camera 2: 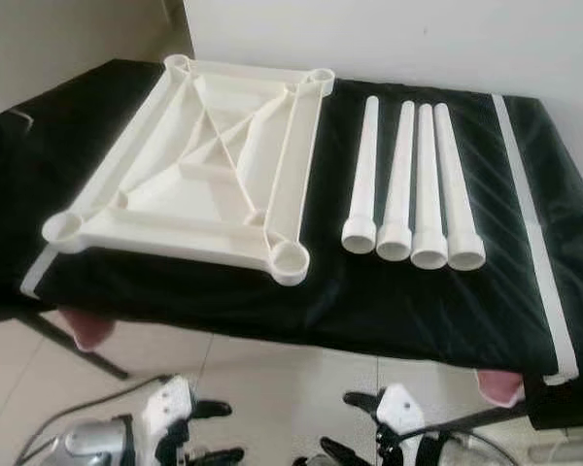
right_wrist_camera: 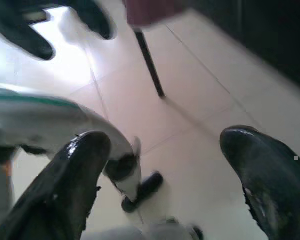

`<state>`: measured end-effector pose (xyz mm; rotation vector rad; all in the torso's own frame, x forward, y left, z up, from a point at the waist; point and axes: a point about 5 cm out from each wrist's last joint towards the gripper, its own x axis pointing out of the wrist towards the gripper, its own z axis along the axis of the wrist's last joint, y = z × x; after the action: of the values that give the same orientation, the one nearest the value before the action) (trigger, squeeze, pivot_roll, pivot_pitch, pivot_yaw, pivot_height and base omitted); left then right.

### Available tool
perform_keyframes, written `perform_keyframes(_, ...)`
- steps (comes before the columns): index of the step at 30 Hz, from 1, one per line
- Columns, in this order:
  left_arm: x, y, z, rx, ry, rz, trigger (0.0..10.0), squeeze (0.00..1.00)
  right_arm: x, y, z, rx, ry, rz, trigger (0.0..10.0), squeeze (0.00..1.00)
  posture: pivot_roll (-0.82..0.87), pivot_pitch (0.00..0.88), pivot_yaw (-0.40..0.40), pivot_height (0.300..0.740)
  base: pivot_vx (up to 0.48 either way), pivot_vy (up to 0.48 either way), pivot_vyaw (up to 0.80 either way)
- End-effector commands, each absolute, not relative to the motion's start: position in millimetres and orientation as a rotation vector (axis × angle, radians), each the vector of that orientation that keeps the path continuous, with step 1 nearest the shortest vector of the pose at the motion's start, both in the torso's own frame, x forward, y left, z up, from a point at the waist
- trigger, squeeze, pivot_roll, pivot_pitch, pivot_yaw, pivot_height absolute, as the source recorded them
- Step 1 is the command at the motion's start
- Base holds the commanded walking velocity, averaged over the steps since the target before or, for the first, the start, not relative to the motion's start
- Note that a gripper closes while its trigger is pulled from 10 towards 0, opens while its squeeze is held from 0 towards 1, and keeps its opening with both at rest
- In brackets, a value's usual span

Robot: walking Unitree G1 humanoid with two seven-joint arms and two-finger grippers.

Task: Building children table

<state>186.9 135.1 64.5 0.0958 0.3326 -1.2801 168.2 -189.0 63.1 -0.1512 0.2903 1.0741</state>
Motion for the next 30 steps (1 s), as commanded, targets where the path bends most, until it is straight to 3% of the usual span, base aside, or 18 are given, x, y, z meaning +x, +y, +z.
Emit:
perform_keyframes(1, 176, 136, 74, 0.062, 0.347, -1.479, 10.0, 0.0, 164, -183, 69, -0.111, 0.297, 1.13, 10.0, 0.0, -0.02, 0.129, -0.023, 0.74, 0.0, 0.0, 0.0)
perform_keyframes(14, 196, 129, 131, -0.111, 0.176, -1.418, 10.0, 0.0, 207, -179, 117, 0.003, 0.063, 0.974, 10.0, 0.0, 0.0, 0.102, -0.028, 0.74, 0.0, 0.0, 0.0)
perform_keyframes(23, 227, 134, 148, -0.181, 0.074, -1.161, 10.0, 0.0, 239, -178, 143, 0.135, -0.083, 0.733, 10.0, 0.0, 0.0, 0.083, -0.029, 0.74, 0.0, 0.0, 0.0)
perform_keyframes(28, 250, 138, 157, -0.216, -0.002, -0.962, 10.0, 0.0, 261, -185, 145, 0.214, -0.158, 0.459, 10.0, 0.0, 0.01, 0.07, -0.033, 0.74, 0.0, 0.0, 0.0)
perform_keyframes(30, 253, 138, 159, -0.223, -0.009, -0.939, 10.0, 0.0, 263, -185, 146, 0.227, -0.164, 0.439, 10.0, 0.0, 0.01, 0.07, -0.033, 0.74, 0.0, 0.0, 0.0)
